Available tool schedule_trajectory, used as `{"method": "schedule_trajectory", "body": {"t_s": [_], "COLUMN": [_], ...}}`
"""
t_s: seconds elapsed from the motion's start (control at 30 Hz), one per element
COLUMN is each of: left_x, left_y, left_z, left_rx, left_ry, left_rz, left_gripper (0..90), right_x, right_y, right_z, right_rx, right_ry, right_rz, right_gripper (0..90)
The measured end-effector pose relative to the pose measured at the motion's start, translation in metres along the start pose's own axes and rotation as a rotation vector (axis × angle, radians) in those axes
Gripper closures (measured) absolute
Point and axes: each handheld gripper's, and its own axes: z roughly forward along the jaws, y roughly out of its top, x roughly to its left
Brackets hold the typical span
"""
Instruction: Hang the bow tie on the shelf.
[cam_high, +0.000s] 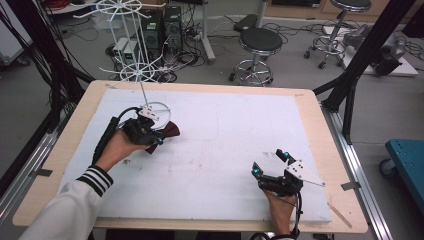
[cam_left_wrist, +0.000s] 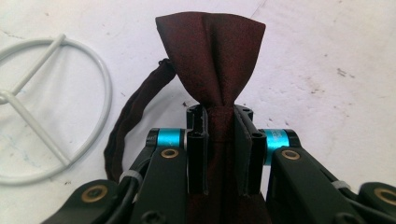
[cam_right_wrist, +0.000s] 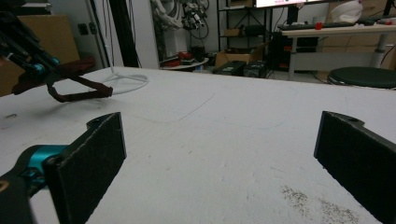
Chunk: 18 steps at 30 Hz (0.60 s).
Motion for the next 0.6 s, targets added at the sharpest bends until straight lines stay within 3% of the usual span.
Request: {"method": "schedule_trajectory", "body": {"t_s": [0.4,0.6], "left_x": [-0.008,-0.009], "left_y": [-0.004,-0.008], "left_z": [-0.035,-0.054], "left_rx": [-0.102,-0.173], "left_ry": [0.012,0.023], "left_rz": [0.023,0.002], "left_gripper": [76.8,76.9], "right_x": [0.000,0.000], "right_y": [0.000,0.000], "right_z": [0.000,0.000], "right_rx": [0.000,0.000], "right_ry": [-0.002,0.000], "right_rz": [-0.001,-0.001], "right_gripper": [1.5,1.5]}}
